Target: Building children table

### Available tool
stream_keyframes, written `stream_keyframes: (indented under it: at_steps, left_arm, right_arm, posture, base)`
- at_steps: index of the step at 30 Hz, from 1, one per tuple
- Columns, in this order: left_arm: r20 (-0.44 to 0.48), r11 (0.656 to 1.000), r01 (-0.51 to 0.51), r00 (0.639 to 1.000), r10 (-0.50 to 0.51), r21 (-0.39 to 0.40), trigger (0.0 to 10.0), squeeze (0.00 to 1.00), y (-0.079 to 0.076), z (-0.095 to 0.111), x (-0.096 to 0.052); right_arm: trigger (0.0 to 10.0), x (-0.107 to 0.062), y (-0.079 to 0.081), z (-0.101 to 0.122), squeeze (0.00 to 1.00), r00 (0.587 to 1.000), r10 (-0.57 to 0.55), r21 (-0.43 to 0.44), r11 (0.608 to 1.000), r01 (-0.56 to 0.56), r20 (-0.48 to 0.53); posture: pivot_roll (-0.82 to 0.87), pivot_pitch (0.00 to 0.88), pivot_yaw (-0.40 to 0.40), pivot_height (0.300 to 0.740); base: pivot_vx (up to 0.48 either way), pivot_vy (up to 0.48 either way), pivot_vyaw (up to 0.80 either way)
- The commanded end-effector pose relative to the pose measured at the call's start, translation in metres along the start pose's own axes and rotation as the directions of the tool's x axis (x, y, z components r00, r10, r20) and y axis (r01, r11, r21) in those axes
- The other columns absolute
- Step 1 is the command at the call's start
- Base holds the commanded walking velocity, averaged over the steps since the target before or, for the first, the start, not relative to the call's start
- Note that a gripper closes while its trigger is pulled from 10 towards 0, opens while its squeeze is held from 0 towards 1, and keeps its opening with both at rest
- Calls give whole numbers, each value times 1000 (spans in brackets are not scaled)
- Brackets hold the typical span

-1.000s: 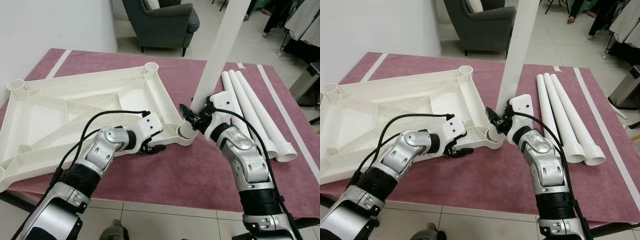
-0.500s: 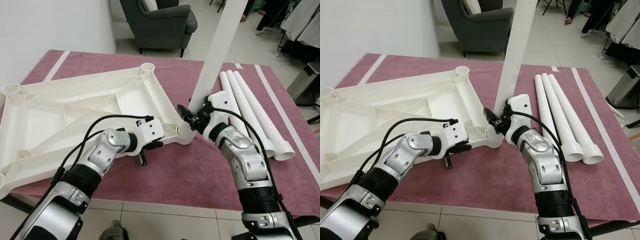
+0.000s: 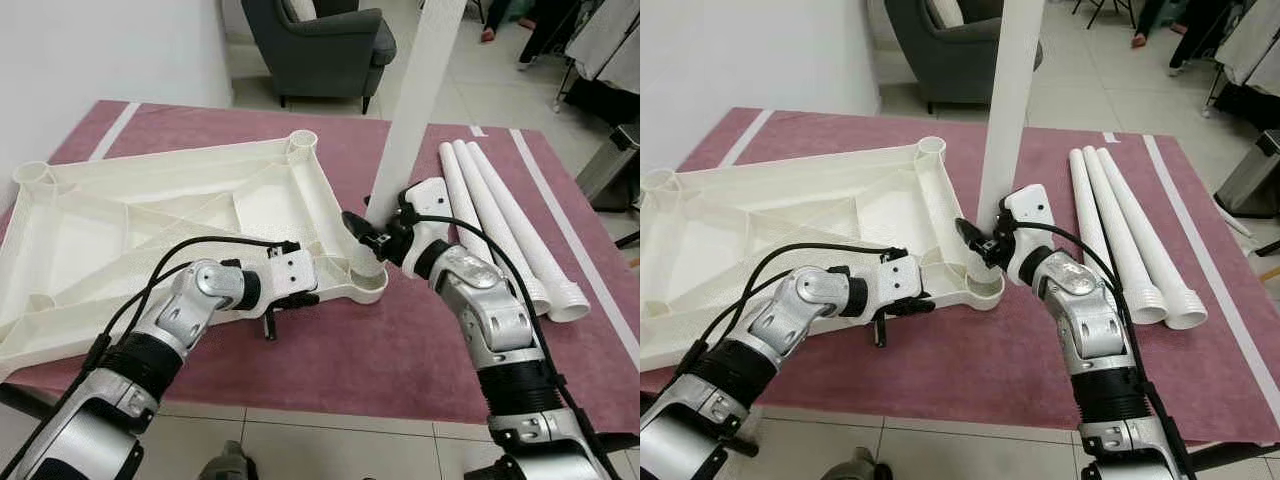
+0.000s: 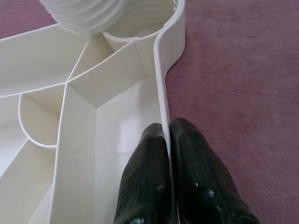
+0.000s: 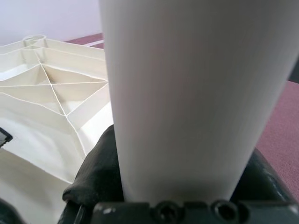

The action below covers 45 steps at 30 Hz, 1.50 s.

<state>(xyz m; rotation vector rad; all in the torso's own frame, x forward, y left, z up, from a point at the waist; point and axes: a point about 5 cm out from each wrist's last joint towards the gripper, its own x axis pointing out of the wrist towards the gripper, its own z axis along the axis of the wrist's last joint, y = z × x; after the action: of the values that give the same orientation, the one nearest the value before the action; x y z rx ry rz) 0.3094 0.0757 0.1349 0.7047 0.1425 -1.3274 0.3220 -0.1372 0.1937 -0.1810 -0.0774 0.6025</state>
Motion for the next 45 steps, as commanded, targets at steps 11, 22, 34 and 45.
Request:
stream_keyframes:
  at_steps: [11,22,34,45]
  left_arm:
    - [28,998,-8,1000,6,62,0,0,4,5,-2]
    - [43,999,5,999,-7,46,0,0,3,4,2]
    - [38,999,3,999,-4,40,0,0,5,2,1]
    - [31,999,-5,1000,4,31,0,0,6,-1,-1]
  right_arm:
    - [10000,-3,28,-2,0,995,95,36,995,-96,9]
    - [10000,-31,30,-11,0,998,60,55,997,-58,-36]
    - [10000,-35,23,-22,0,995,24,43,999,-20,-93]
    - [10000,-41,22,-32,0,988,34,53,998,-26,-148]
  posture:
    - [109,38,4,740]
    - [85,43,15,740]
    - [89,47,21,740]
    - [94,48,20,740]
  base:
    - [0,0,0]
    - [0,0,0]
    - [0,0,0]
    - [0,0,0]
